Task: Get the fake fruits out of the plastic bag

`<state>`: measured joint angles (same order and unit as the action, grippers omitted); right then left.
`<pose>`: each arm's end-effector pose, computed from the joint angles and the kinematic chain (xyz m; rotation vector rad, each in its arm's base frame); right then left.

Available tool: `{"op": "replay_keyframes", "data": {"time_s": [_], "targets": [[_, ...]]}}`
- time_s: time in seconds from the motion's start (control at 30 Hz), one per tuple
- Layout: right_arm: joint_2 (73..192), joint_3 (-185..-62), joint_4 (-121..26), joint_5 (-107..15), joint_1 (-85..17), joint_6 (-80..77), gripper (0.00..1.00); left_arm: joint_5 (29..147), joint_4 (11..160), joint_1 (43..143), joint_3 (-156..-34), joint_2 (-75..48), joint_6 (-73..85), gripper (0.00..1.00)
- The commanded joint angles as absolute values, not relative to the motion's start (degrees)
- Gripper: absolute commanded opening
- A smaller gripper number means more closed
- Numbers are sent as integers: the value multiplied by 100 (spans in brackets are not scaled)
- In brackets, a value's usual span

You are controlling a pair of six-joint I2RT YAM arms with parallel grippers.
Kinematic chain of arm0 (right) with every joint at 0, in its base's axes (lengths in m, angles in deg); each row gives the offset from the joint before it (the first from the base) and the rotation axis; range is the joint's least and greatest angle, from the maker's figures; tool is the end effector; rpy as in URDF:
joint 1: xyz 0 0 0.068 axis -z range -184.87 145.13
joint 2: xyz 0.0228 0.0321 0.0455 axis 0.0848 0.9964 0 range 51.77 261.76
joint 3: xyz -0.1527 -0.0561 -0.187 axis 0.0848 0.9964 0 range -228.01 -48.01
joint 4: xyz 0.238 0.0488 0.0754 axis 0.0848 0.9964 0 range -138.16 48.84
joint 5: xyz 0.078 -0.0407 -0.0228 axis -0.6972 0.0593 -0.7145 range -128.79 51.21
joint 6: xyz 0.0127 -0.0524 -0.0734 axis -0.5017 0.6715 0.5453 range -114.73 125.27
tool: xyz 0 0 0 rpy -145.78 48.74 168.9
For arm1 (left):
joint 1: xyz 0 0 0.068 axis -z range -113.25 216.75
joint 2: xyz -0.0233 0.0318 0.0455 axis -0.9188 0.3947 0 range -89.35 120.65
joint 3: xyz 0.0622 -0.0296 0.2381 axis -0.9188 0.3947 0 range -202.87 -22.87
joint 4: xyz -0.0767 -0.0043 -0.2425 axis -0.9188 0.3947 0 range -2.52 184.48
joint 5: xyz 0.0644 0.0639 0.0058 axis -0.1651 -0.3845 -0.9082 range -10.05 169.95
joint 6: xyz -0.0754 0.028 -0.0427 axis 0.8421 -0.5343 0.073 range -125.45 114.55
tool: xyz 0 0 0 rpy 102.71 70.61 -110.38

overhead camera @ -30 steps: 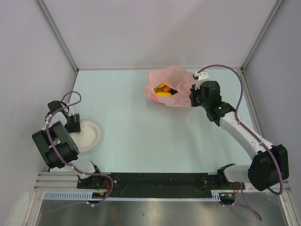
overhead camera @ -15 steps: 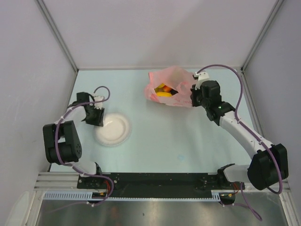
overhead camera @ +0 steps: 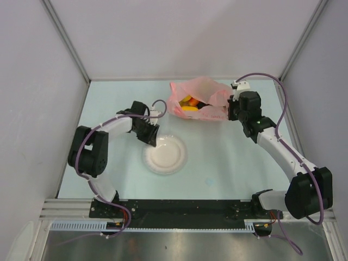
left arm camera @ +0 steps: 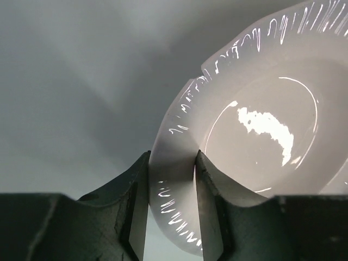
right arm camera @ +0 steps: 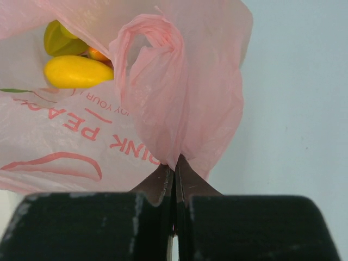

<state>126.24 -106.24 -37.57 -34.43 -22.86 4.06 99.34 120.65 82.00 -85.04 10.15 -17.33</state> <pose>0.3250 0.0989 0.2640 -0.2504 2.0248 0.1325 0.3161 -0.1142 0.1098 0.7292 2.6760 -0.4874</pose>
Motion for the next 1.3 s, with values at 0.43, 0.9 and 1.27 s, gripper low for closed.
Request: {"op": "replay_keyframes", "data": {"time_s": [0.43,0.9,1.27], "targets": [[12814,-10883,-3893,-3308,-2262,509,1,11537,12299,9866,-9116,1436,-932,50],[12665,-10900,-4060,-3308,-2341,606,0,12784,13653,8064,-10808,-524,-1626,88],[12849,-11005,-4218,-3431,-2359,624,0,12249,11852,8749,-12763,1066,412,86]]}}
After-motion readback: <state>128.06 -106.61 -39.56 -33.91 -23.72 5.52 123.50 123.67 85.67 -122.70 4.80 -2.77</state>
